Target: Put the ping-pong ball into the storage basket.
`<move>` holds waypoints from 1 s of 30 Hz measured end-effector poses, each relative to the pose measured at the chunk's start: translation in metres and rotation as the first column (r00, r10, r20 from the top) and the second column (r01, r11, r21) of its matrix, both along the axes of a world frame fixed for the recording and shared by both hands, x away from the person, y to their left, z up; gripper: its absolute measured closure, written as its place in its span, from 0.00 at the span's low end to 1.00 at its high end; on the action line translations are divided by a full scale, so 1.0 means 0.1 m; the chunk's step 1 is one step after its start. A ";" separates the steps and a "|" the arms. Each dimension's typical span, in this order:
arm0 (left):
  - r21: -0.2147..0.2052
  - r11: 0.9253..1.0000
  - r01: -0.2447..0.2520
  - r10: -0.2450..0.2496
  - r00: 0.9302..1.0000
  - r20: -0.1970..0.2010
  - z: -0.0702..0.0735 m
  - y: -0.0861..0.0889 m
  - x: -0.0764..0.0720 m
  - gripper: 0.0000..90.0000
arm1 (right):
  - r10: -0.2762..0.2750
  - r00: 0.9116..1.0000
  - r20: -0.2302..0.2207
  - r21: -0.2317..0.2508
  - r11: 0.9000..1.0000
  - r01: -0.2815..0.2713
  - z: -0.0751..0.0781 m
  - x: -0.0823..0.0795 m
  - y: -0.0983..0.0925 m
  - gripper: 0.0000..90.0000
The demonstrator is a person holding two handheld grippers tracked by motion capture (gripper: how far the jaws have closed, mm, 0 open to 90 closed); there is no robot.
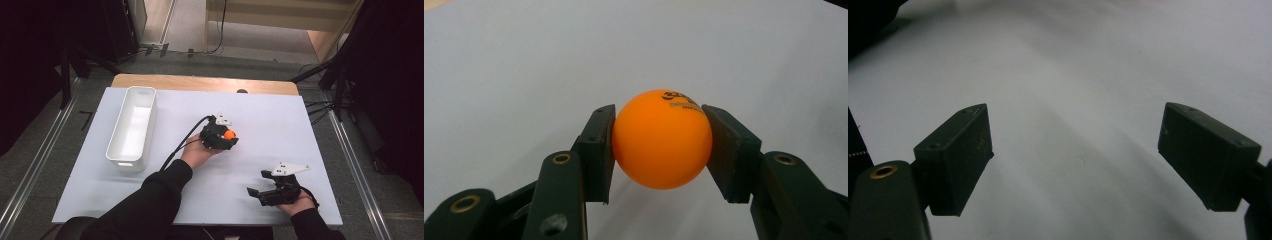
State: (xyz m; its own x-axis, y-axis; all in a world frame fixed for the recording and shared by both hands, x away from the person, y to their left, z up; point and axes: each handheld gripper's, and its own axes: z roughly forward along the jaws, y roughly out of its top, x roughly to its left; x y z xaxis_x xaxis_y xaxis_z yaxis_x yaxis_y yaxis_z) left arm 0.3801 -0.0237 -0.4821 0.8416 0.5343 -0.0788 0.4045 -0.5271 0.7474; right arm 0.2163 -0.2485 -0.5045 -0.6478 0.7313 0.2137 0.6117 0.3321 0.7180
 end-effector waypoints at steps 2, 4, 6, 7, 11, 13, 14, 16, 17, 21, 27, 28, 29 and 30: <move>0.004 1.000 0.011 -0.011 1.000 0.007 0.02 0.02 -0.02 0.57 | 0.001 1.000 0.000 0.001 1.000 -0.001 0.00 0.00 0.00 0.14; -0.003 1.000 0.019 -0.019 1.000 0.006 0.05 0.04 -0.05 0.57 | -0.001 1.000 -0.001 0.002 1.000 0.001 0.00 0.00 0.00 0.14; 0.000 1.000 0.031 -0.031 1.000 0.005 0.07 0.06 -0.07 0.57 | -0.002 1.000 -0.004 0.003 1.000 0.002 0.00 0.00 0.00 0.14; -0.005 0.999 0.031 -0.031 1.000 0.000 0.08 0.06 -0.08 0.57 | -0.003 1.000 -0.005 0.003 1.000 0.003 0.00 0.00 0.00 0.14; -0.001 0.999 0.044 -0.044 0.999 -0.002 0.11 0.09 -0.10 0.57 | -0.005 1.000 -0.008 0.002 1.000 0.005 0.00 -0.01 0.00 0.14; -0.005 0.999 0.048 -0.048 0.999 -0.009 0.13 0.10 -0.12 0.57 | -0.005 1.000 -0.007 0.001 1.000 0.005 0.00 -0.01 0.00 0.14; -0.004 0.999 0.049 -0.049 0.999 -0.010 0.14 0.10 -0.12 0.57 | -0.006 1.000 -0.006 0.001 1.000 0.006 0.00 -0.01 0.00 0.14; -0.005 0.998 0.056 -0.056 0.998 -0.005 0.17 0.13 -0.13 0.57 | -0.008 1.000 -0.007 0.002 1.000 0.008 0.01 -0.01 0.00 0.14; -0.007 0.998 0.056 -0.056 0.998 -0.008 0.18 0.14 -0.14 0.57 | -0.004 1.000 -0.006 0.000 1.000 0.004 0.00 -0.01 -0.01 0.14; -0.019 0.998 0.060 -0.060 0.998 -0.005 0.24 0.18 -0.19 0.57 | -0.004 1.000 -0.006 0.001 1.000 0.004 0.00 -0.01 -0.01 0.14; -0.022 0.997 0.068 -0.068 0.997 -0.026 0.28 0.28 -0.22 0.57 | -0.004 1.000 -0.006 0.001 1.000 0.004 0.01 -0.01 0.00 0.14; -0.020 0.997 0.068 -0.069 0.997 -0.030 0.29 0.30 -0.23 0.57 | -0.004 1.000 -0.005 0.000 1.000 0.004 0.01 -0.01 0.00 0.14; -0.022 0.998 0.067 -0.067 0.997 -0.030 0.29 0.31 -0.23 0.57 | -0.003 1.000 -0.003 0.001 1.000 0.003 0.01 -0.01 0.00 0.14; -0.013 0.997 0.070 -0.070 0.997 -0.034 0.30 0.33 -0.24 0.57 | -0.003 1.000 -0.006 0.002 1.000 0.003 0.01 -0.01 0.00 0.14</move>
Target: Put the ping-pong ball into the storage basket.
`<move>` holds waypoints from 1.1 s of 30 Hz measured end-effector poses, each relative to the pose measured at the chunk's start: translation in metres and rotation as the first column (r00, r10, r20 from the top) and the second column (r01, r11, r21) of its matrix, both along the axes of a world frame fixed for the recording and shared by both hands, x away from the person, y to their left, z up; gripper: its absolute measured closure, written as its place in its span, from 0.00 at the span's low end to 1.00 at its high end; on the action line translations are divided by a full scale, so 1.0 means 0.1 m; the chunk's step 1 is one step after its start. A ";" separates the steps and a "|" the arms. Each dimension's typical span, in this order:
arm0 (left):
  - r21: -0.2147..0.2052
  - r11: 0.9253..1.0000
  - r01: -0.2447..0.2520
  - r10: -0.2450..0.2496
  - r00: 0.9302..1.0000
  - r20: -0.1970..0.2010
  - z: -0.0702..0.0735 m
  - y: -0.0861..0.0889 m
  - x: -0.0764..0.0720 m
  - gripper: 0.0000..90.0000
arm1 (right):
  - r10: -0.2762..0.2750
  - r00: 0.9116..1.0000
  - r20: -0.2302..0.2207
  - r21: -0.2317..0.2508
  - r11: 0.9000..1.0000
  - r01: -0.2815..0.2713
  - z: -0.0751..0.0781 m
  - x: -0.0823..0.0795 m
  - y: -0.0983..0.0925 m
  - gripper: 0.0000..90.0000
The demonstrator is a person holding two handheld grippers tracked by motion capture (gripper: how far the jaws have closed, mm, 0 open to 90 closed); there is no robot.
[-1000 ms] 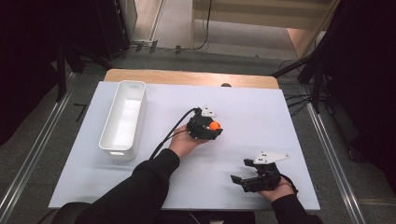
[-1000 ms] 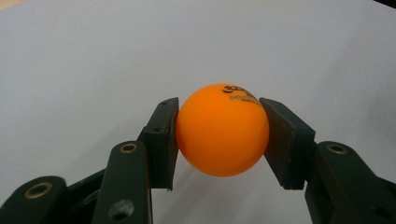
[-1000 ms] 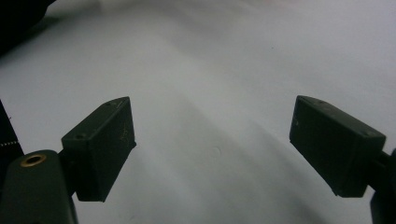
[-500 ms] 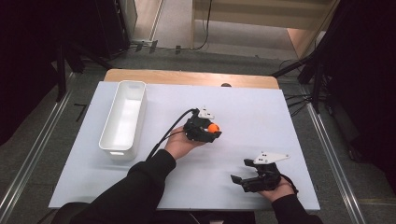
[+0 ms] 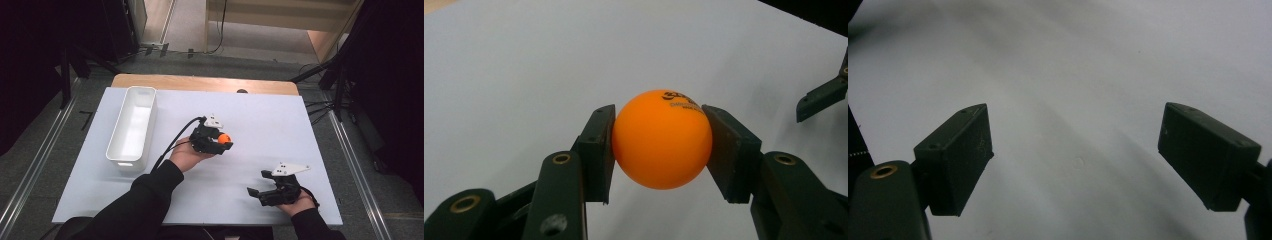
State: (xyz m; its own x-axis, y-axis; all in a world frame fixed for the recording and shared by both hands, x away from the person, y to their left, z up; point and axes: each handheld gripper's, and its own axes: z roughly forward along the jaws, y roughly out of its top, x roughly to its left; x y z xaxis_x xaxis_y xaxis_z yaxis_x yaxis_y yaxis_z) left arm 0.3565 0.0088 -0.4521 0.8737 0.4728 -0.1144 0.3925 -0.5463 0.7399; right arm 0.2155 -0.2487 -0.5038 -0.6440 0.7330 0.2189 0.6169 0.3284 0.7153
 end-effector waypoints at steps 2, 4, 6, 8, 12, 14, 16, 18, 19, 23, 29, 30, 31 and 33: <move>-0.008 1.000 -0.001 0.001 1.000 -0.002 0.01 0.02 0.00 0.57 | 0.004 1.000 0.004 0.002 1.000 -0.004 0.00 0.00 0.00 0.14; -0.010 1.000 -0.001 0.001 1.000 -0.004 0.02 0.02 0.00 0.57 | 0.006 1.000 0.005 0.001 1.000 -0.006 0.00 0.00 0.00 0.14; -0.016 1.000 0.007 -0.007 1.000 -0.007 0.03 0.02 -0.01 0.57 | 0.007 1.000 0.002 0.001 1.000 -0.007 0.00 0.00 0.01 0.14; -0.009 1.000 0.013 -0.013 1.000 -0.005 0.04 0.02 -0.02 0.57 | 0.007 1.000 0.002 0.001 1.000 -0.007 0.00 0.00 0.02 0.14; -0.001 1.000 0.017 -0.017 1.000 -0.001 0.05 0.02 -0.03 0.57 | 0.008 1.000 0.003 0.001 1.000 -0.008 0.00 0.00 0.01 0.14; -0.006 1.000 0.016 -0.016 1.000 -0.001 0.05 0.03 -0.03 0.57 | 0.007 1.000 0.005 0.003 1.000 -0.007 0.00 0.01 0.01 0.14; -0.013 1.000 0.018 -0.019 1.000 -0.010 0.07 0.05 -0.03 0.57 | 0.007 1.000 0.003 0.005 1.000 -0.007 0.00 0.00 0.01 0.14; -0.021 1.000 0.022 -0.022 1.000 -0.019 0.09 0.06 -0.02 0.57 | 0.008 1.000 0.004 0.004 1.000 -0.008 0.00 0.00 0.01 0.14; -0.019 1.000 0.021 -0.021 1.000 -0.016 0.10 0.07 -0.02 0.57 | 0.009 1.000 0.003 0.004 1.000 -0.009 0.00 0.00 0.01 0.14; -0.016 1.000 0.021 -0.021 1.000 -0.017 0.15 0.08 -0.02 0.57 | 0.008 1.000 0.002 0.003 1.000 -0.008 0.00 0.01 0.01 0.14; -0.019 1.000 0.013 -0.014 1.000 -0.016 0.22 0.13 0.00 0.57 | 0.008 1.000 0.002 0.002 1.000 -0.008 0.00 0.01 0.01 0.14; -0.023 1.000 0.008 -0.009 1.000 -0.018 0.23 0.14 0.01 0.57 | 0.009 1.000 0.002 0.001 1.000 -0.009 0.00 0.00 0.01 0.14; -0.023 1.000 0.006 -0.006 1.000 -0.015 0.23 0.14 0.01 0.57 | 0.010 1.000 0.004 0.001 1.000 -0.010 0.00 0.00 0.01 0.14; -0.020 1.000 0.007 -0.008 1.000 -0.010 0.25 0.16 0.01 0.57 | 0.009 1.000 0.005 0.001 1.000 -0.009 0.00 0.01 0.01 0.14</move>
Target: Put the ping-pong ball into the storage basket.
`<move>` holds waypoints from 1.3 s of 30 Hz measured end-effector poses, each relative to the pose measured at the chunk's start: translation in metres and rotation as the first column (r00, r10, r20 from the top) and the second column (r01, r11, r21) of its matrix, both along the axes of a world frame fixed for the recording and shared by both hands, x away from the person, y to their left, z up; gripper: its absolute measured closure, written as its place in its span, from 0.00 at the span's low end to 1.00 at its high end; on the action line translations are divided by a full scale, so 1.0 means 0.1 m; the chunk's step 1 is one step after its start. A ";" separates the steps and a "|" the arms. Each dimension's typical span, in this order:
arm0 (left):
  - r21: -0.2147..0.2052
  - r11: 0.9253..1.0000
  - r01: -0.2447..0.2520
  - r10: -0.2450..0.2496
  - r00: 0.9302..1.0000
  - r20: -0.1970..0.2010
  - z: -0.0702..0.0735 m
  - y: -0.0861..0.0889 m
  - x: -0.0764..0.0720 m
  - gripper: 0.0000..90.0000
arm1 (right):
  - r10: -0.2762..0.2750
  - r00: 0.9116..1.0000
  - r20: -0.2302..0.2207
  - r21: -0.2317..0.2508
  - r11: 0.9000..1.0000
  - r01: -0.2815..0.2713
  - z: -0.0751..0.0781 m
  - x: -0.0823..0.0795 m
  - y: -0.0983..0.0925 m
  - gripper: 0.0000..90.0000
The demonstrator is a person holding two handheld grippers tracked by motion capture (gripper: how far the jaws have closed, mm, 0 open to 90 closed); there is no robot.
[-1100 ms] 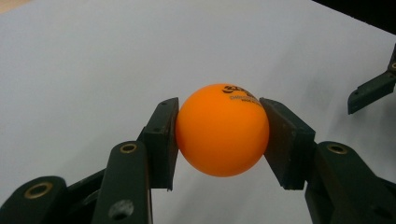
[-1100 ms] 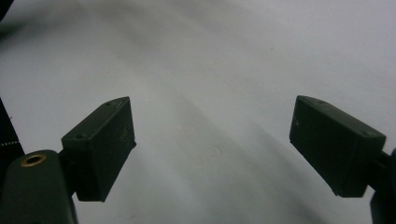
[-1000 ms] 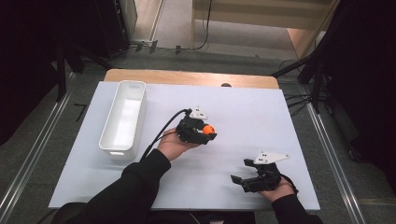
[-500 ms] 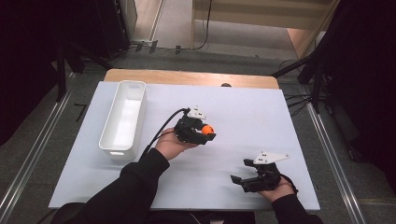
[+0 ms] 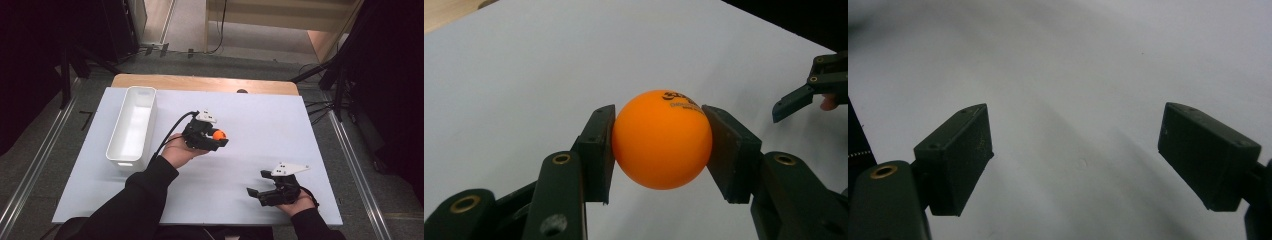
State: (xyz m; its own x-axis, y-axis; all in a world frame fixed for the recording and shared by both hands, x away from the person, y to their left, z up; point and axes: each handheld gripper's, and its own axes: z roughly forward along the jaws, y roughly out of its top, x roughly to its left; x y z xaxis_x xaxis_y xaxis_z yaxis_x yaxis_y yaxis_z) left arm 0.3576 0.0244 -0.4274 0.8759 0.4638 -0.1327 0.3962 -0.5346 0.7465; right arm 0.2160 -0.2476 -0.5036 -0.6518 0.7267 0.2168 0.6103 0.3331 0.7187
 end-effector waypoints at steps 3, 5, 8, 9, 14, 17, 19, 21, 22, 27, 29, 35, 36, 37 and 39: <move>-0.007 1.000 0.010 -0.010 1.000 0.004 0.02 0.02 0.00 0.57 | -0.001 1.000 -0.002 0.001 1.000 0.001 0.00 0.00 0.00 0.14; -0.002 1.000 0.013 -0.013 1.000 0.011 0.04 0.02 0.00 0.57 | 0.000 1.000 0.000 0.003 1.000 0.000 0.00 0.00 0.00 0.14; 0.005 1.000 0.010 -0.010 1.000 0.007 0.07 0.04 0.01 0.57 | 0.000 1.000 0.000 0.003 1.000 0.000 0.00 0.00 0.00 0.14; 0.005 1.000 0.006 -0.006 1.000 0.005 0.09 0.05 0.01 0.57 | -0.001 1.000 0.000 0.003 1.000 0.001 0.00 0.00 0.00 0.14; 0.011 1.000 -0.008 0.008 1.000 -0.011 0.13 0.09 0.04 0.57 | -0.001 1.000 -0.002 0.003 1.000 0.001 0.00 0.00 0.00 0.14; 0.004 1.000 -0.022 0.022 0.999 -0.027 0.17 0.11 0.04 0.57 | -0.006 1.000 -0.001 0.002 1.000 0.006 0.00 0.00 -0.01 0.14; 0.007 1.000 -0.026 0.026 0.999 -0.024 0.19 0.13 0.05 0.57 | -0.011 1.000 -0.003 0.005 1.000 0.011 0.01 -0.01 -0.01 0.14; 0.008 1.000 -0.029 0.029 0.999 -0.020 0.21 0.14 0.05 0.57 | -0.008 1.000 -0.002 0.005 1.000 0.008 0.01 -0.01 -0.01 0.14; 0.005 0.999 -0.034 0.034 0.999 -0.021 0.21 0.15 0.05 0.57 | -0.008 1.000 -0.002 0.004 1.000 0.008 0.01 -0.01 -0.01 0.14; 0.012 0.999 -0.038 0.038 0.999 -0.015 0.25 0.18 0.06 0.57 | -0.008 1.000 -0.002 0.005 1.000 0.008 0.01 -0.01 -0.01 0.14; 0.012 0.999 -0.042 0.042 0.999 -0.019 0.27 0.19 0.06 0.57 | -0.008 1.000 -0.002 0.005 1.000 0.008 0.01 -0.01 -0.01 0.14; 0.014 0.999 -0.046 0.047 0.999 -0.021 0.33 0.23 0.07 0.57 | -0.009 1.000 -0.002 0.005 1.000 0.009 0.01 -0.01 -0.01 0.14; 0.018 0.999 -0.051 0.052 0.999 -0.015 0.34 0.24 0.07 0.57 | -0.009 1.000 -0.002 0.005 1.000 0.009 0.01 -0.01 -0.01 0.14; 0.020 0.998 -0.052 0.052 0.999 -0.013 0.34 0.24 0.08 0.57 | -0.009 1.000 -0.002 0.005 1.000 0.009 0.01 -0.01 -0.01 0.14; 0.027 0.998 -0.061 0.061 0.998 -0.003 0.35 0.25 0.08 0.57 | -0.010 1.000 -0.001 0.005 1.000 0.010 0.01 -0.01 -0.01 0.14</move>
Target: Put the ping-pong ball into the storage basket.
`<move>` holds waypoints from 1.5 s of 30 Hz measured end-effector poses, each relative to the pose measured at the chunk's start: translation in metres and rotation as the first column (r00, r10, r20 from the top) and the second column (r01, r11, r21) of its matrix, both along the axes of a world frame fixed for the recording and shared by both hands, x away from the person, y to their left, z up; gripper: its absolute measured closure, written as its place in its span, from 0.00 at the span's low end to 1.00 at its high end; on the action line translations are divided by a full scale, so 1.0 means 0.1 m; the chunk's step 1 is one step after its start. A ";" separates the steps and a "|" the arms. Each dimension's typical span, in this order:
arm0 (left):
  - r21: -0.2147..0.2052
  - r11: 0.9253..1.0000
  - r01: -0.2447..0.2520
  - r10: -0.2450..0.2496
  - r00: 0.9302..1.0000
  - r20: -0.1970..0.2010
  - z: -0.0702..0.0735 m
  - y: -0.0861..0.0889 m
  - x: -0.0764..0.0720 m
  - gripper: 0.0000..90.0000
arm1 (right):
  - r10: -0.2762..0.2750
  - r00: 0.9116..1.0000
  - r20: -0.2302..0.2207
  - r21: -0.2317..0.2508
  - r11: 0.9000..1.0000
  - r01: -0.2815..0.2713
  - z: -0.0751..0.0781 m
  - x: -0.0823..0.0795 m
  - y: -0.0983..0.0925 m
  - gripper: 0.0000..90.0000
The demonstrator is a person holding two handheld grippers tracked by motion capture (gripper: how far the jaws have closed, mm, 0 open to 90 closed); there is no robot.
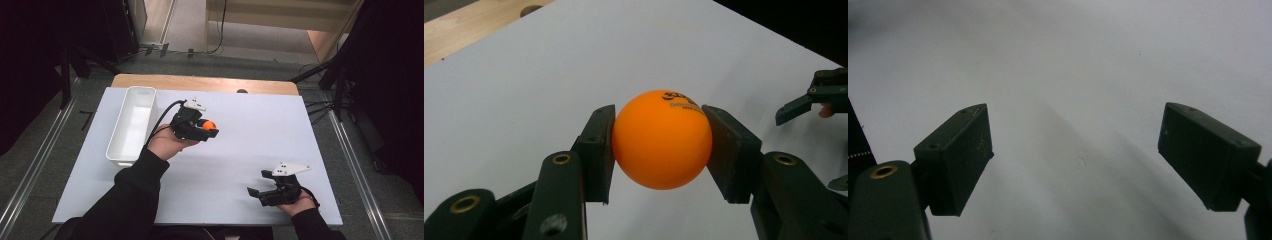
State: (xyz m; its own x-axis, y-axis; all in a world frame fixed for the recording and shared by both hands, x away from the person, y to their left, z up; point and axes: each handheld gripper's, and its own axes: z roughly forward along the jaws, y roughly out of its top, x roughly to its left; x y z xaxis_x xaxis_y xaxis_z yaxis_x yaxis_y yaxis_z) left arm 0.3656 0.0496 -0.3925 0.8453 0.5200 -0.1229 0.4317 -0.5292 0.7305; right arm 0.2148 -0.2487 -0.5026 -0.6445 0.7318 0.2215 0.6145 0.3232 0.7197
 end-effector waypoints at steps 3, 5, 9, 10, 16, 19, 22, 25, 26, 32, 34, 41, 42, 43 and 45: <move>0.007 1.000 -0.006 0.006 1.000 0.011 0.01 0.01 0.00 0.57 | 0.000 1.000 -0.001 0.000 1.000 0.000 0.00 0.00 0.00 0.14; 0.005 1.000 -0.011 0.011 1.000 0.010 0.02 0.03 0.01 0.57 | 0.001 1.000 -0.001 -0.001 1.000 -0.001 0.00 0.00 0.00 0.14; 0.006 1.000 -0.023 0.023 1.000 0.011 0.06 0.08 0.03 0.57 | 0.000 1.000 -0.001 -0.001 1.000 0.000 0.00 0.00 0.00 0.14; 0.006 1.000 -0.023 0.023 1.000 0.011 0.06 0.08 0.03 0.57 | 0.001 1.000 -0.001 -0.001 1.000 -0.001 0.00 0.00 0.00 0.14; 0.005 0.999 -0.041 0.041 0.999 0.013 0.07 0.13 0.06 0.57 | 0.000 1.000 -0.001 -0.001 1.000 0.000 0.00 0.00 0.00 0.14; 0.010 0.999 -0.051 0.051 0.999 0.013 0.07 0.15 0.07 0.57 | 0.001 1.000 -0.001 0.000 1.000 -0.001 0.00 0.00 0.00 0.14; 0.015 0.998 -0.063 0.062 0.998 0.015 0.07 0.18 0.09 0.57 | 0.000 1.000 -0.001 0.000 1.000 0.000 0.00 0.00 0.00 0.14; 0.026 0.997 -0.069 0.069 0.997 0.023 0.09 0.21 0.10 0.57 | 0.001 1.000 -0.001 0.000 1.000 -0.001 0.00 0.00 0.00 0.14; 0.028 0.997 -0.072 0.072 0.997 0.023 0.09 0.22 0.11 0.57 | 0.002 1.000 -0.001 -0.001 1.000 -0.002 0.00 0.00 0.00 0.14; 0.023 0.995 -0.092 0.092 0.995 0.024 0.10 0.28 0.14 0.57 | 0.001 1.000 -0.002 -0.001 1.000 -0.001 0.00 0.00 0.00 0.14; 0.019 0.995 -0.102 0.102 0.995 0.024 0.10 0.30 0.15 0.57 | 0.003 1.000 -0.001 -0.002 1.000 -0.003 0.00 0.00 0.00 0.14; 0.020 0.993 -0.113 0.112 0.993 0.022 0.11 0.35 0.18 0.57 | 0.000 1.000 -0.002 -0.001 1.000 0.000 0.00 0.00 0.00 0.14; 0.025 0.993 -0.115 0.114 0.993 0.024 0.12 0.36 0.18 0.57 | 0.000 1.000 -0.002 -0.001 1.000 0.000 0.00 0.00 0.00 0.14; 0.019 0.993 -0.118 0.118 0.993 0.019 0.12 0.36 0.19 0.57 | -0.001 1.000 -0.002 -0.001 1.000 0.001 0.00 0.00 0.00 0.14; 0.025 0.992 -0.121 0.120 0.992 0.023 0.12 0.39 0.20 0.57 | 0.000 1.000 -0.001 -0.001 1.000 0.000 0.00 0.00 0.00 0.14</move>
